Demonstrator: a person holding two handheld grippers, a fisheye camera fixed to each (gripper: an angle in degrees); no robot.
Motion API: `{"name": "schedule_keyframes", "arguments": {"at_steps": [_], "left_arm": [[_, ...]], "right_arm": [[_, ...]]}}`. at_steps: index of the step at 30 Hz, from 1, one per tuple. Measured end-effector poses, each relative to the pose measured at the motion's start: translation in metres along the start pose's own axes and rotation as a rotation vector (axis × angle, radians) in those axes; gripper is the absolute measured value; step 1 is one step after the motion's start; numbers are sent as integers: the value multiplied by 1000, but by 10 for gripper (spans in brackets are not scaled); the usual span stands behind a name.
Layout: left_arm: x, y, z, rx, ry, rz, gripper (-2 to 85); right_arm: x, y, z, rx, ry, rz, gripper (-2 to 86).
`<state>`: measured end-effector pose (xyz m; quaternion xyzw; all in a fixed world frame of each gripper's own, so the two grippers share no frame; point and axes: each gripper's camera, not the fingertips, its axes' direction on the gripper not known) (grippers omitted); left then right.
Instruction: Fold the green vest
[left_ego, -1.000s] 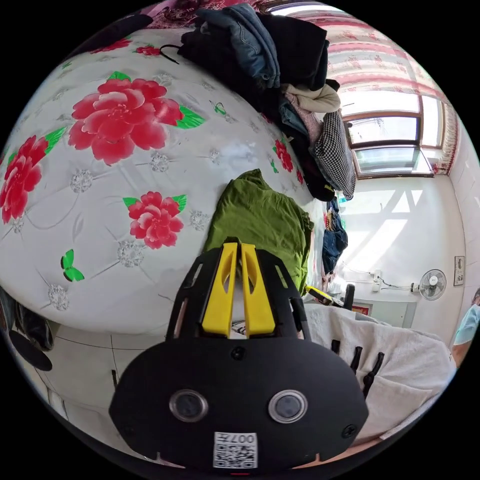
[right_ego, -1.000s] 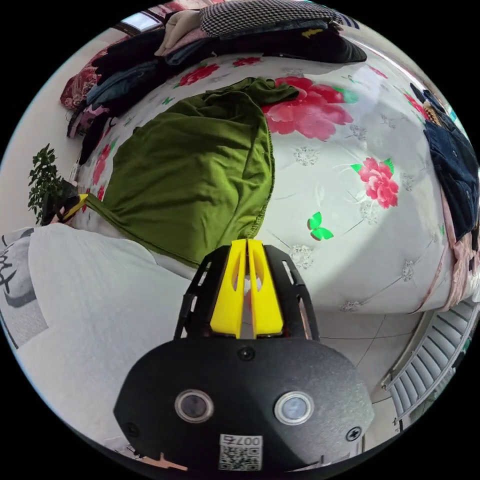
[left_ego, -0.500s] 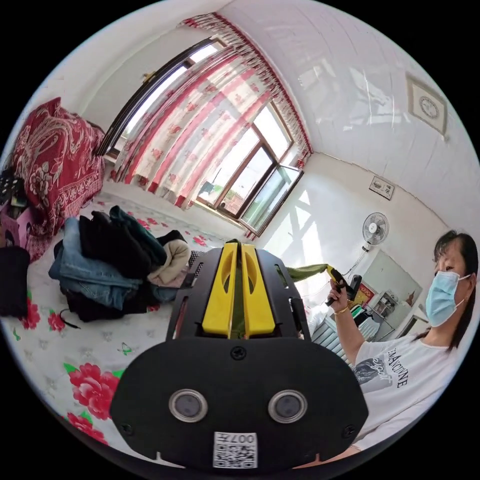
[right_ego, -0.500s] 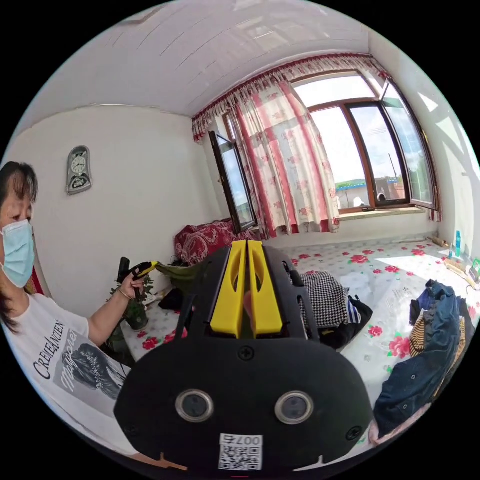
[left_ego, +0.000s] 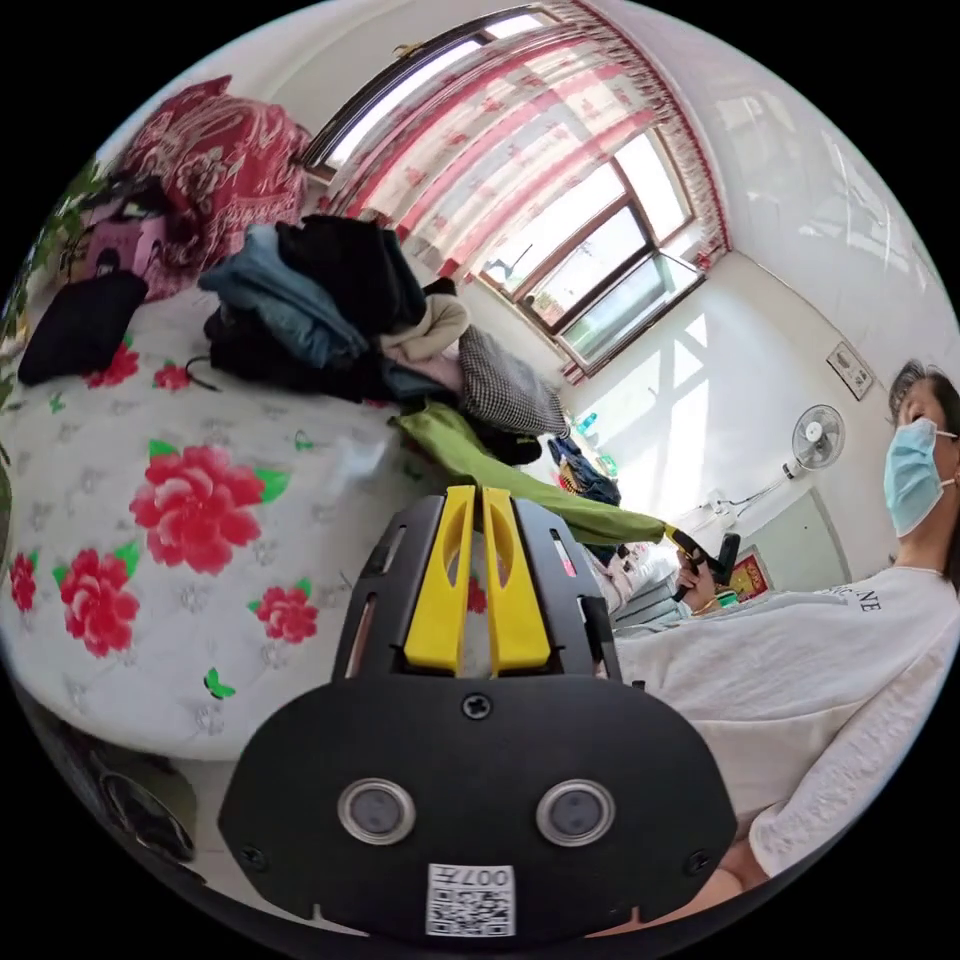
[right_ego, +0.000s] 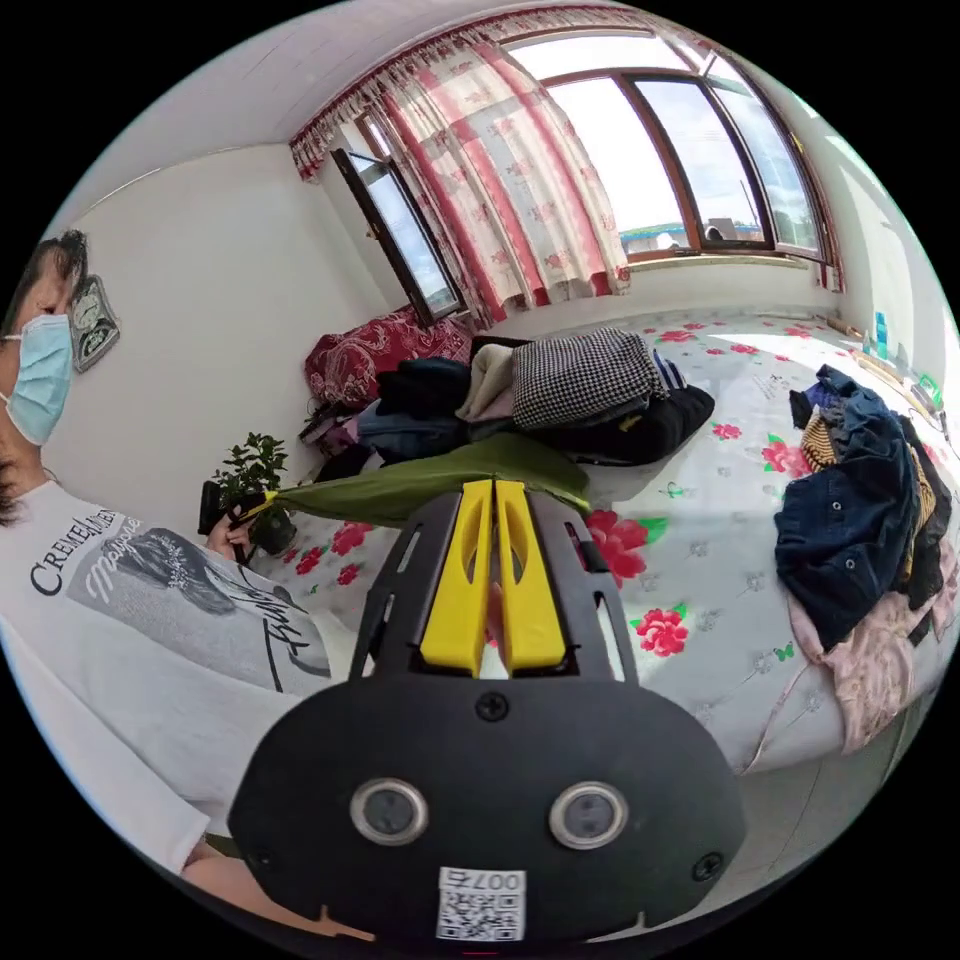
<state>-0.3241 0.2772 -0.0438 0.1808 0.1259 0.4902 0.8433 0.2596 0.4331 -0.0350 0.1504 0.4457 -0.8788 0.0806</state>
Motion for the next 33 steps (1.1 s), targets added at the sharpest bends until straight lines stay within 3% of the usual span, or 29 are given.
{"name": "schedule_keyframes", "arguments": {"at_steps": [5, 8, 18, 23, 26, 33], "left_arm": [[-71, 91, 46, -177, -13, -356, -9], [-83, 107, 52, -198, -18, -419, -9], [-118, 42, 112, -207, -41, -421, 5], [-153, -14, 181, -236, -103, -480, 92], [-159, -30, 184, -241, -151, -455, 98], [-148, 20, 187, -433, -166, -417, 102]], "right_arm": [[47, 90, 65, -215, -37, 292, -3], [62, 120, 86, -277, -73, 402, -3], [100, 77, 142, -268, -100, 415, 1], [146, 41, 211, -319, 66, 559, 15], [153, 43, 229, -387, 129, 566, 19], [138, 92, 241, -522, 129, 542, 28]]}}
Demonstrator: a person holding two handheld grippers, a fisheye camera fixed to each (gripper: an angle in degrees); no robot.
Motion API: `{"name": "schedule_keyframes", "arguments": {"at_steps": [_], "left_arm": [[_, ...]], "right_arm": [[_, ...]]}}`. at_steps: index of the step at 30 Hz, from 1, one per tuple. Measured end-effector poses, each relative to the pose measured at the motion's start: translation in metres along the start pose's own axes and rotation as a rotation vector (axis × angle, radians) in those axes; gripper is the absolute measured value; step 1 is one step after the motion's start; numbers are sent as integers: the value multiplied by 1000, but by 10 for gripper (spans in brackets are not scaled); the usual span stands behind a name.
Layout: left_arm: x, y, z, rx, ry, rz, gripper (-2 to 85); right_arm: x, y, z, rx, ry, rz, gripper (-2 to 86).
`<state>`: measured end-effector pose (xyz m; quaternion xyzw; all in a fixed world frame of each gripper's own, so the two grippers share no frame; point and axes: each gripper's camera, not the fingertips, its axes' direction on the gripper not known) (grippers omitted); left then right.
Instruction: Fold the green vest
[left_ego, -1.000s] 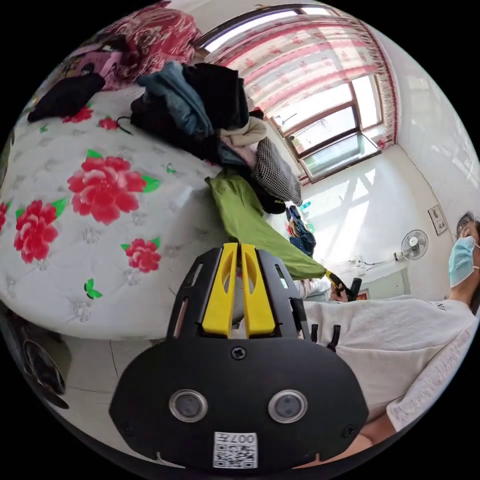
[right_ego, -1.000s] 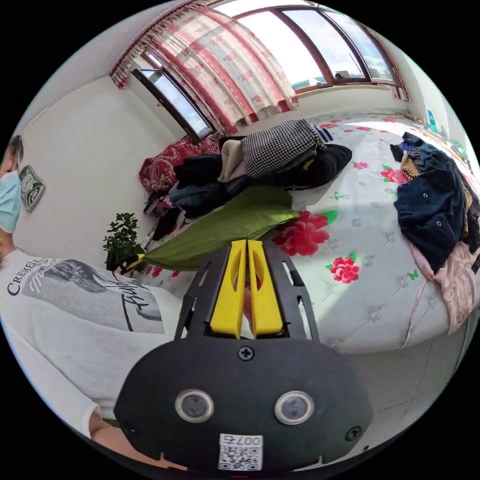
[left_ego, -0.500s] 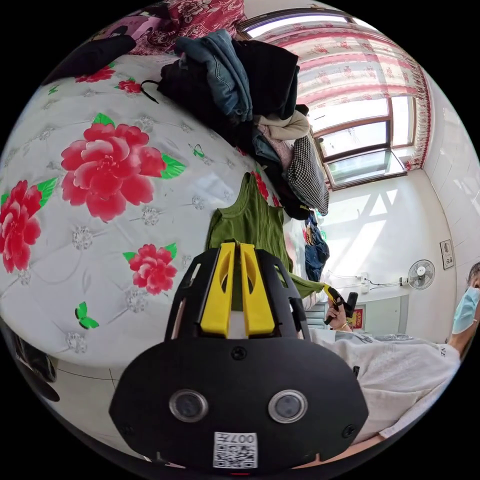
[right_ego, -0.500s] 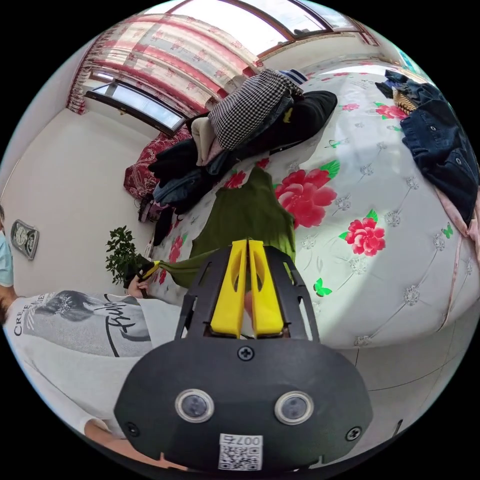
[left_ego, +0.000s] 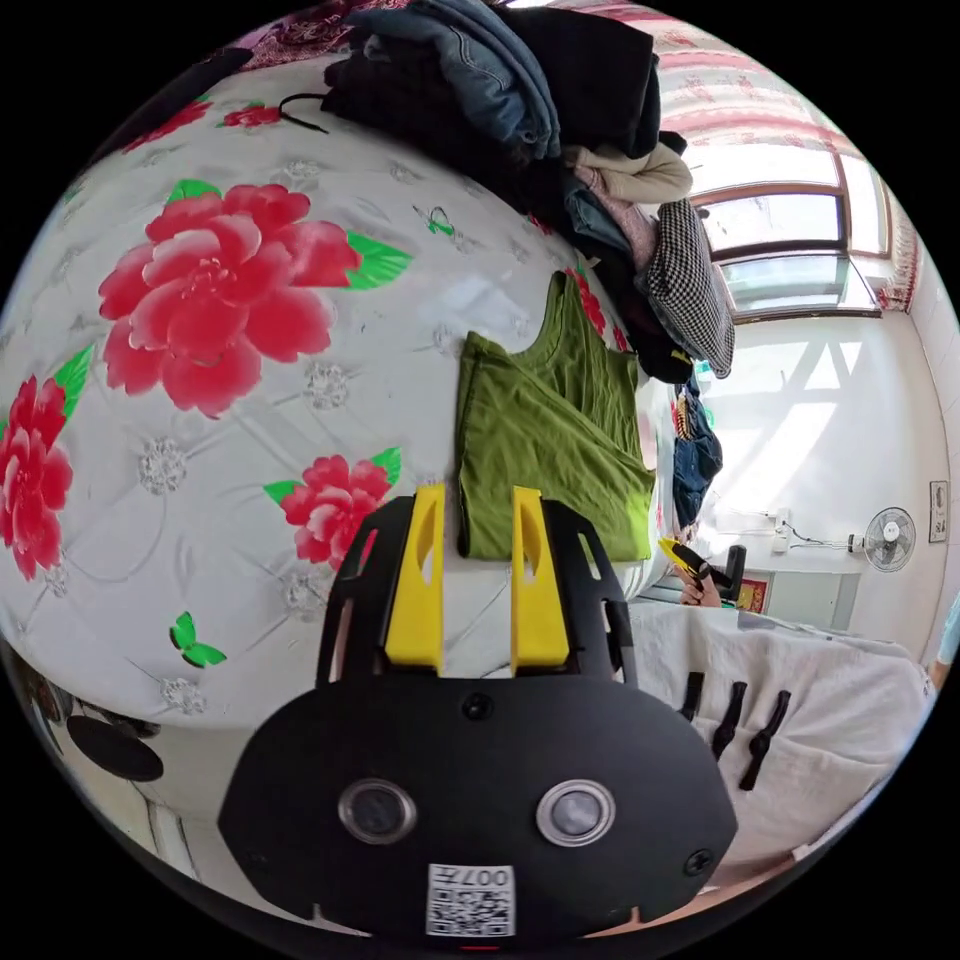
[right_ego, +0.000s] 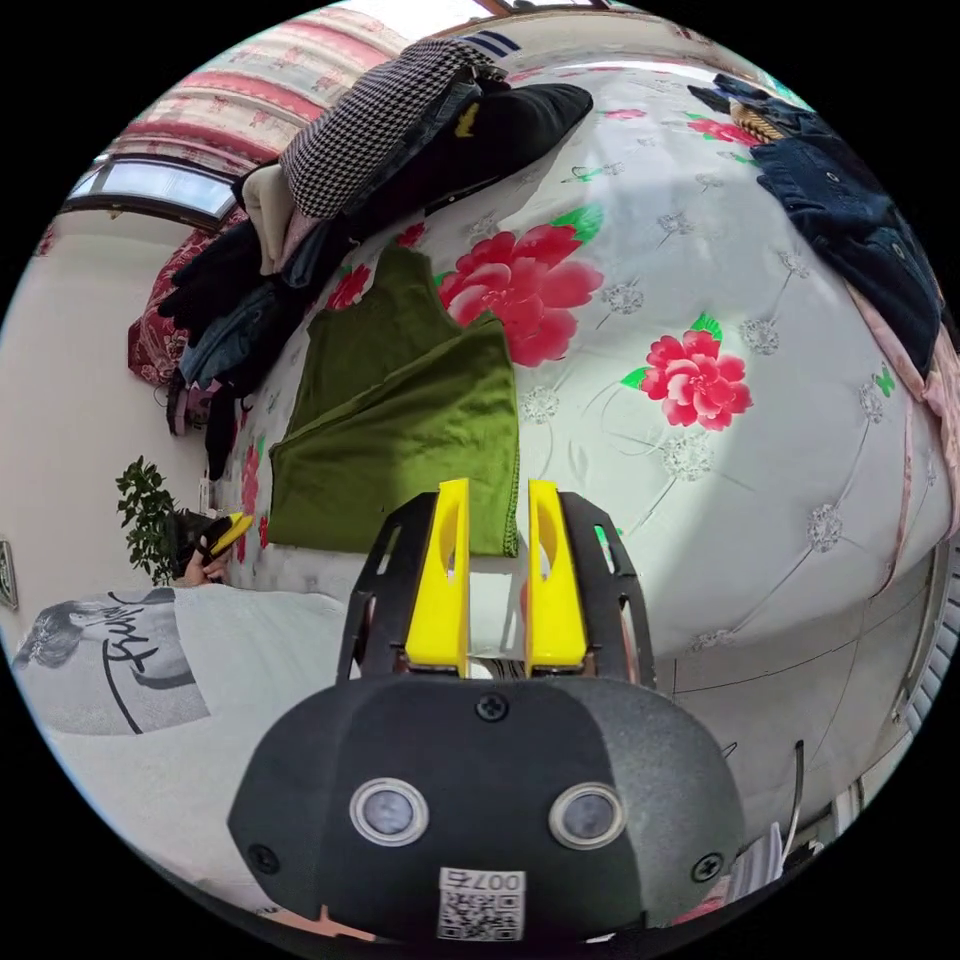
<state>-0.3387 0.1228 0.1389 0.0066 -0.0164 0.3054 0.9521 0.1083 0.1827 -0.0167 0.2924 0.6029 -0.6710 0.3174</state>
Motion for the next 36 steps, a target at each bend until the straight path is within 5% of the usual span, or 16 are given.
{"name": "schedule_keyframes", "arguments": {"at_steps": [9, 12, 17, 22, 28, 36], "left_arm": [[22, 25, 55, -150, -210, 55, 1], [21, 12, 50, -165, -107, 58, -8], [42, -4, -26, 71, 175, 108, -10], [80, 5, -97, 191, 275, 255, -10], [81, 25, -129, 218, 317, 310, -10], [66, -56, -101, 202, 417, 171, -10]], "right_arm": [[-22, 12, 49, -128, 126, -85, 5], [-23, 3, 47, -151, 75, -99, 0], [-22, -12, -43, 139, -268, -133, -2], [-32, -7, -123, 311, -442, -233, -3], [-29, 13, -157, 346, -508, -289, -3], [-55, -59, -146, 265, -436, -280, -3]]}}
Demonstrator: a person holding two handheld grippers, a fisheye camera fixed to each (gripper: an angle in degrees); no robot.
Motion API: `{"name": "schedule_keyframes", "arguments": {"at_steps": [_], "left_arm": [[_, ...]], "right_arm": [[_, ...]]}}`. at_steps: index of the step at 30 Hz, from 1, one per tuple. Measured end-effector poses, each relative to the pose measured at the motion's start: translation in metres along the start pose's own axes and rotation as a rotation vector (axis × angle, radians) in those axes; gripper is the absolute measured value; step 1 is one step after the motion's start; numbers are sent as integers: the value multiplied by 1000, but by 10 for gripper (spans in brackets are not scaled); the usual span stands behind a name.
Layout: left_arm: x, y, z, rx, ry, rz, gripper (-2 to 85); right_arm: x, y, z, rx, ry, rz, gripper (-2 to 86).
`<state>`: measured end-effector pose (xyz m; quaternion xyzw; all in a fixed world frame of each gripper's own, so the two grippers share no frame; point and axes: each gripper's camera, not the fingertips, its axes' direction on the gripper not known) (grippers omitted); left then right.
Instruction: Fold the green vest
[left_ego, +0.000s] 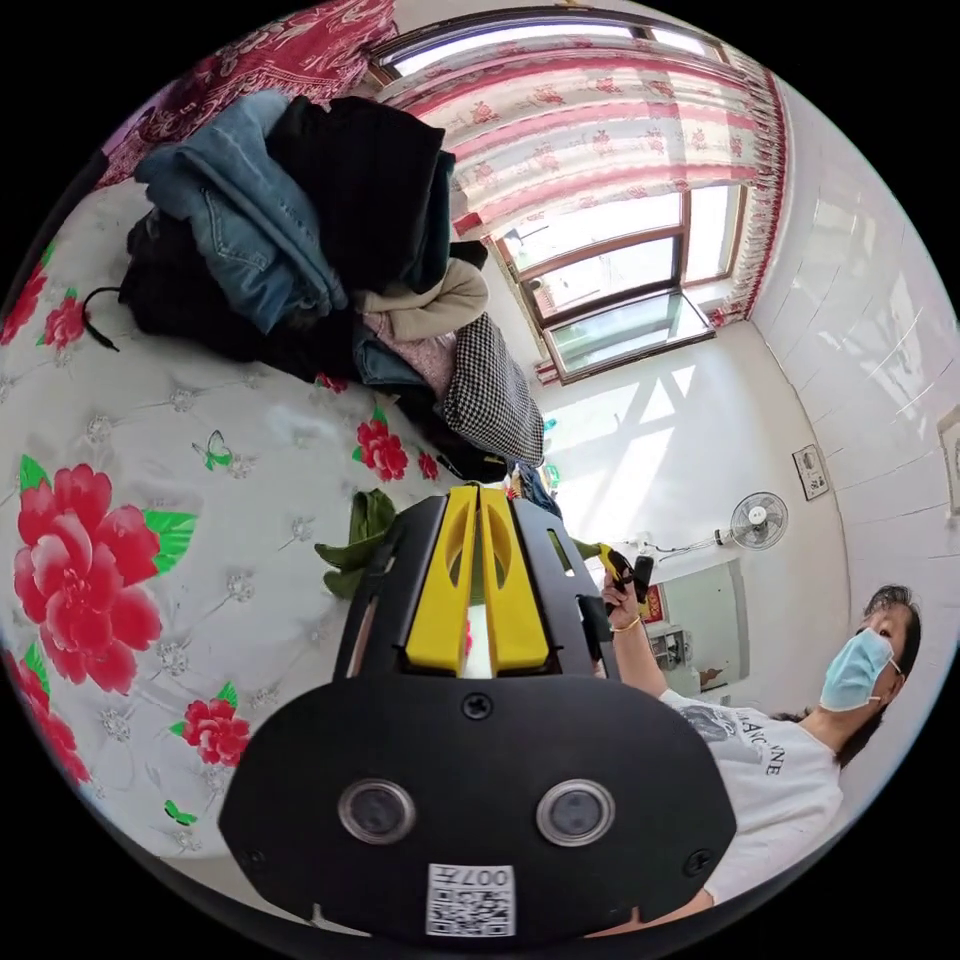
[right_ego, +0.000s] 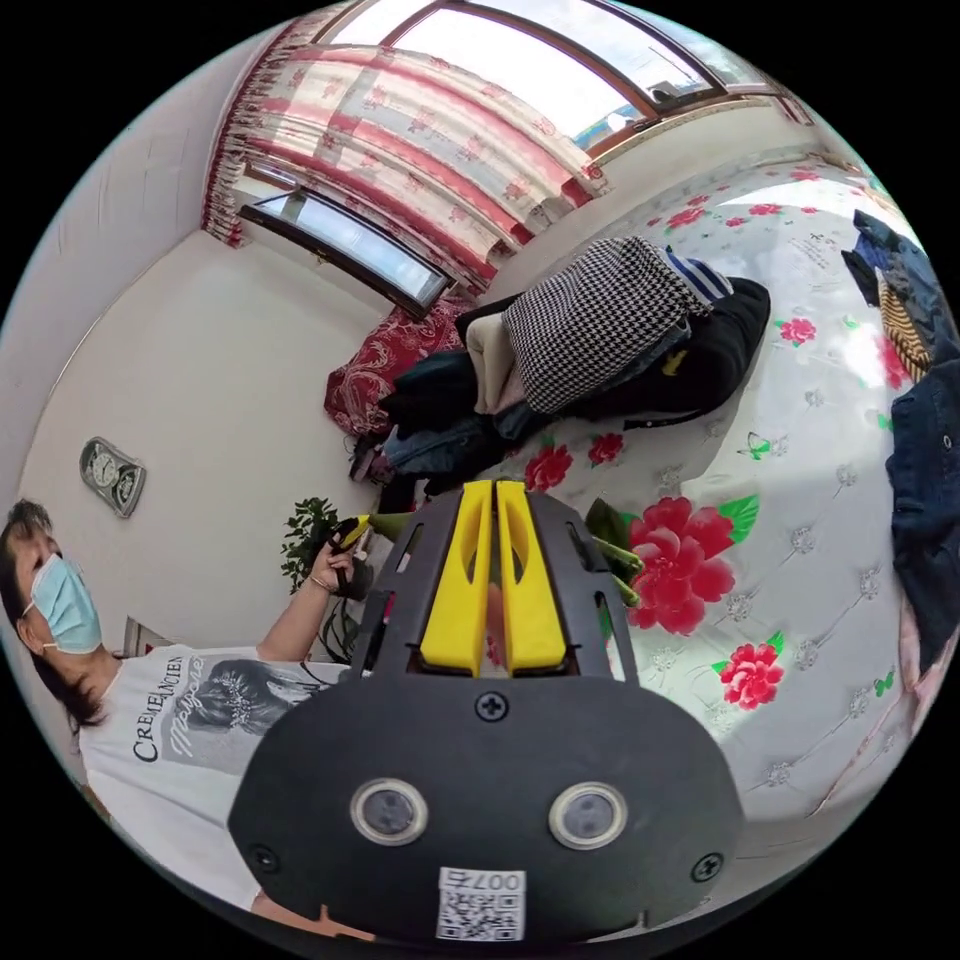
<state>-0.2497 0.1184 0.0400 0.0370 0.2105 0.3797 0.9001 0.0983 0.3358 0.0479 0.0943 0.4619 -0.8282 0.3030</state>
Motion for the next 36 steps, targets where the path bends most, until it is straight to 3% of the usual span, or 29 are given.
{"name": "schedule_keyframes", "arguments": {"at_steps": [6, 13, 19, 26, 30, 36], "left_arm": [[81, -51, -32, 105, 27, 228, -10], [118, 6, -77, 141, 21, 403, -10], [56, 100, -74, 110, -133, 285, -10], [-60, 198, -55, 56, -157, -161, -10], [-72, 193, -52, 33, -182, -197, -9], [-96, 106, -16, 20, -215, -174, -3]], "right_arm": [[-72, -49, -32, 153, -4, -226, -3], [-107, -5, -55, 188, 16, -405, -3], [-71, 74, -19, 88, 73, -274, -3], [6, 160, 57, -133, 75, 119, -3], [16, 158, 72, -155, 46, 175, -3], [24, 84, 98, -133, 51, 165, -1]]}}
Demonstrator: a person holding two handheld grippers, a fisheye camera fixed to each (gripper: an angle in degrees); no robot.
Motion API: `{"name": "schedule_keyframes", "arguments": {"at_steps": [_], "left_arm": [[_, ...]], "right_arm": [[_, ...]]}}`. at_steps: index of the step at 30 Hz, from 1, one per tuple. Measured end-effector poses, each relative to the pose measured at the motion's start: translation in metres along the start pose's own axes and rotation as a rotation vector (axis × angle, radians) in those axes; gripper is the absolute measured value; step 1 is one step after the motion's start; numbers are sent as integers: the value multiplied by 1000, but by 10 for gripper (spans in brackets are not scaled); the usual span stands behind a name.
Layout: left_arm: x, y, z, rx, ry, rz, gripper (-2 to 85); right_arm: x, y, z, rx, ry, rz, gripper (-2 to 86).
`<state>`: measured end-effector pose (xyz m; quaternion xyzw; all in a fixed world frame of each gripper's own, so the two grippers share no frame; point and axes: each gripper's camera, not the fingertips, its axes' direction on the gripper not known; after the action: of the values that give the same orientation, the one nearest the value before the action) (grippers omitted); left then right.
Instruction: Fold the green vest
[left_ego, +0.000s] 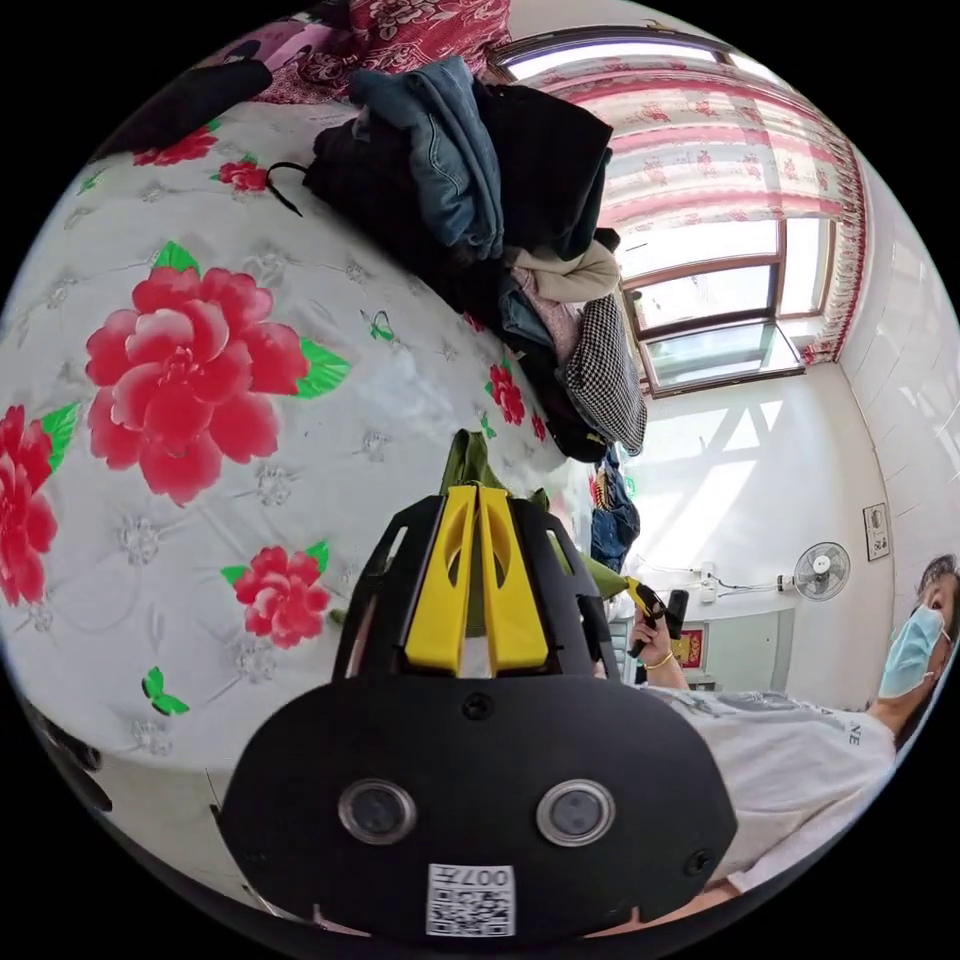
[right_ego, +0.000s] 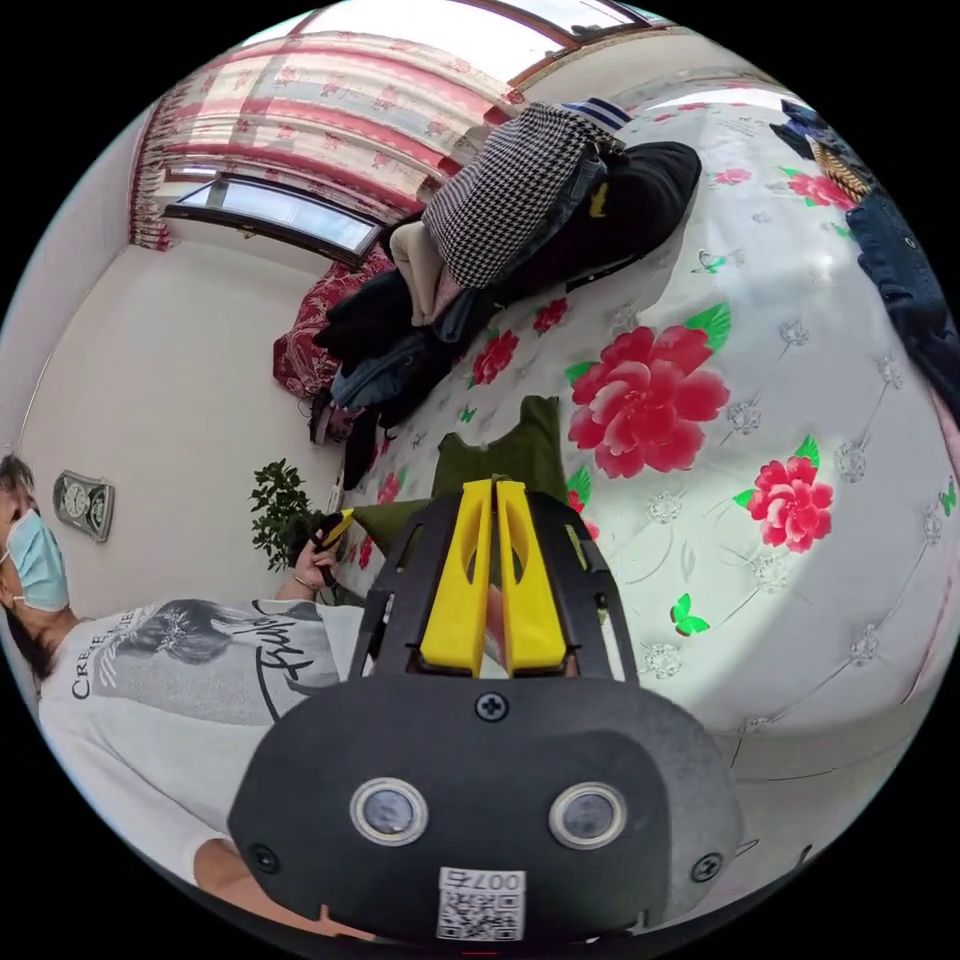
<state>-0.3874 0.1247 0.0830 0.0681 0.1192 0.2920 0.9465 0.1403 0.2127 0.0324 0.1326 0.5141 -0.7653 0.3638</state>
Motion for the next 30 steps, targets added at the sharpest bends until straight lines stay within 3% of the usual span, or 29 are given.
{"name": "schedule_keyframes", "arguments": {"at_steps": [5, 9, 15, 20, 30], "left_arm": [[-1, -98, 65, 9, 5, -30, 86], [-10, -122, 93, -26, -103, -79, 97], [-37, -78, 94, -104, -142, -55, 92], [-66, -13, 75, -99, -121, -176, 89], [-88, -1, 84, -86, -101, -252, 93]], "right_arm": [[1, -92, 34, 76, 62, 78, 13], [15, -112, 64, 78, 135, 195, 25], [37, -46, 78, 114, 118, 332, 40], [50, 31, 78, 218, 70, 526, 55], [20, -43, 138, 175, 100, 497, 22]]}}
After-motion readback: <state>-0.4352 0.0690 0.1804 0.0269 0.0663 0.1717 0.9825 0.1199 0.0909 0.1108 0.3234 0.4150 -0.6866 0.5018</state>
